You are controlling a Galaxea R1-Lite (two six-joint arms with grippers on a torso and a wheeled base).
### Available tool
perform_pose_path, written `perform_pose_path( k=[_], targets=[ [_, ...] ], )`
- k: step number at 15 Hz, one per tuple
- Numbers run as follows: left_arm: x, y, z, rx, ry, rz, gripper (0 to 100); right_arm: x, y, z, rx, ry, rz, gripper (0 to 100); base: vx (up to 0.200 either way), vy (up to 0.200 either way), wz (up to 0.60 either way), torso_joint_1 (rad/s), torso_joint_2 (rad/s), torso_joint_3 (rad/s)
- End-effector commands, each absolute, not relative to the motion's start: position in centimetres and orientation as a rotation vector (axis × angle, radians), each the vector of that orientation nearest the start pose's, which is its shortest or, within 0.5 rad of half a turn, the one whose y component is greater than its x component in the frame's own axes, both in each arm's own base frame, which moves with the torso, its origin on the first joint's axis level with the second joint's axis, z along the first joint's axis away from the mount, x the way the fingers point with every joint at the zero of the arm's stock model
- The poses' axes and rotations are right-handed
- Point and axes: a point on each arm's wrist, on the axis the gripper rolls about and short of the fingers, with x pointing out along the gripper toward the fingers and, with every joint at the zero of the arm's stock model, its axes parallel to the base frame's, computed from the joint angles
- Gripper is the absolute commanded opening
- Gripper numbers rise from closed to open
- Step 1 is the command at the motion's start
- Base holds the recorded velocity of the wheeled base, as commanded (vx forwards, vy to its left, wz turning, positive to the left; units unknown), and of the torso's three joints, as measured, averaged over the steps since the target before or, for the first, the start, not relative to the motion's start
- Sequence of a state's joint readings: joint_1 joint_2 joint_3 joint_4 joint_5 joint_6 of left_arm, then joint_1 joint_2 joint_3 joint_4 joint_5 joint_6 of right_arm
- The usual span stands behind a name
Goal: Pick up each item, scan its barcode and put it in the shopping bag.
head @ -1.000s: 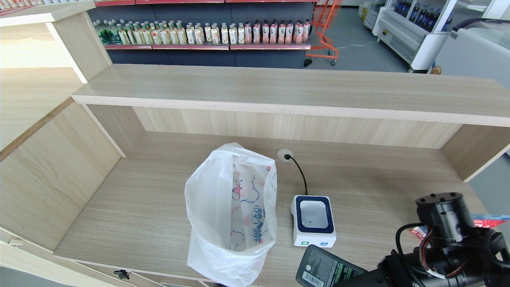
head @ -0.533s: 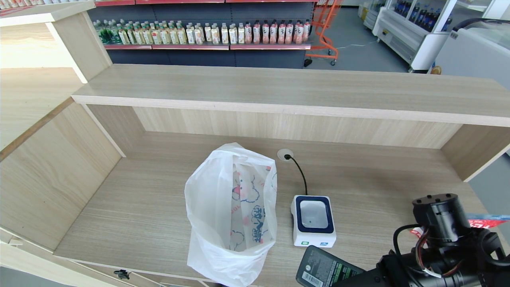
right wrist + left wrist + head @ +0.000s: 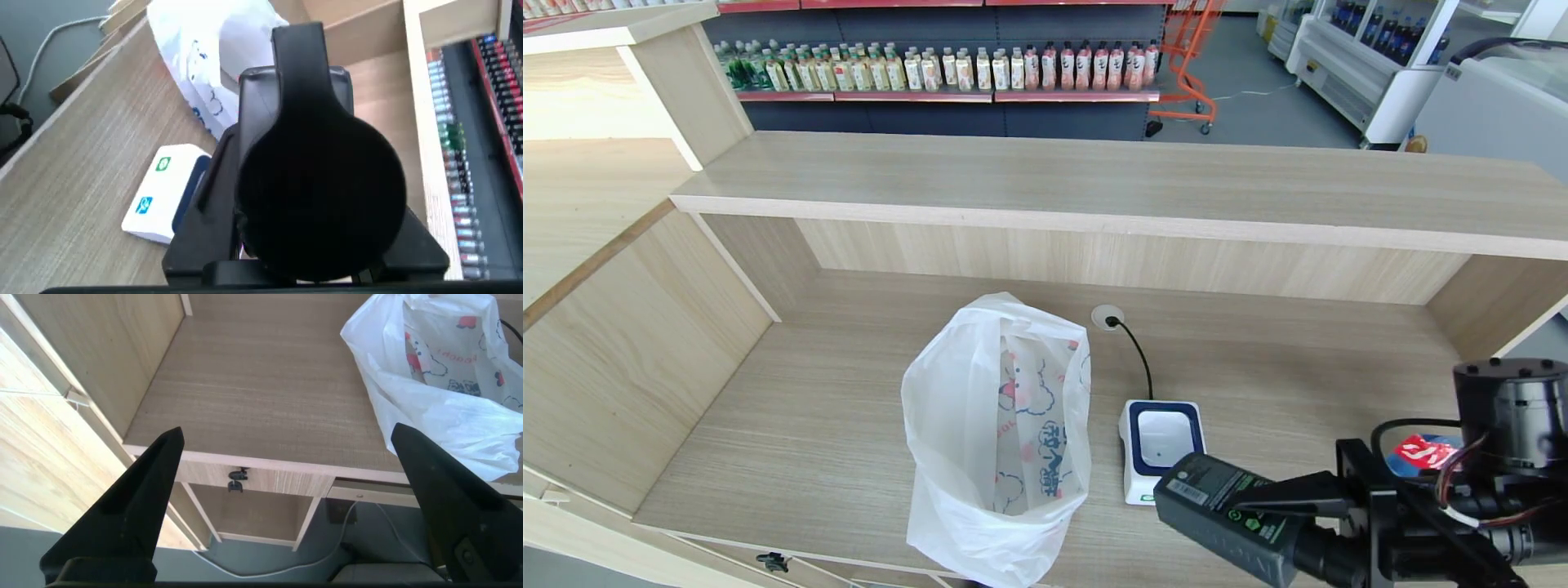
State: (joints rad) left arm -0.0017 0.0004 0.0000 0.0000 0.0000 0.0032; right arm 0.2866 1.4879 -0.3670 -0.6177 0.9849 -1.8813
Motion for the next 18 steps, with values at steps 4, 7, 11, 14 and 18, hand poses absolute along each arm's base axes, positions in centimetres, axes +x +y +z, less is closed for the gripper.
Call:
perform_pose_path(
  k=[4, 7, 11, 14, 18],
  targets=[
    [-2.3, 0.0, 7.5, 0.003, 0.000, -0.002, 100, 17.3, 2.8, 17.1, -1.045, -0.364, 1.035, 0, 0.000, 0.000, 0.00, 0.000, 0.00, 0.000],
    [-2.3, 0.0, 7.5, 0.003, 0.000, -0.002, 100, 18.4, 2.7, 19.7, -0.541, -0.105, 1.000, 0, 0.000, 0.000, 0.00, 0.000, 0.00, 0.000],
    [-2.3, 0.0, 7.5, 0.003, 0.000, -0.002, 100, 20.7, 4.6, 20.9, 0.119, 0.254, 0.765, 0, 0.000, 0.000, 0.00, 0.000, 0.00, 0.000],
    [-2.3, 0.0, 7.5, 0.003, 0.000, -0.002, 100, 22.2, 7.3, 18.5, 0.434, 0.487, 0.654, 0, 0.000, 0.000, 0.00, 0.000, 0.00, 0.000],
    [-2.3, 0.0, 7.5, 0.003, 0.000, -0.002, 100, 24.3, 9.1, 14.3, 0.493, 0.680, 0.578, 0, 0.000, 0.000, 0.00, 0.000, 0.00, 0.000]
  ],
)
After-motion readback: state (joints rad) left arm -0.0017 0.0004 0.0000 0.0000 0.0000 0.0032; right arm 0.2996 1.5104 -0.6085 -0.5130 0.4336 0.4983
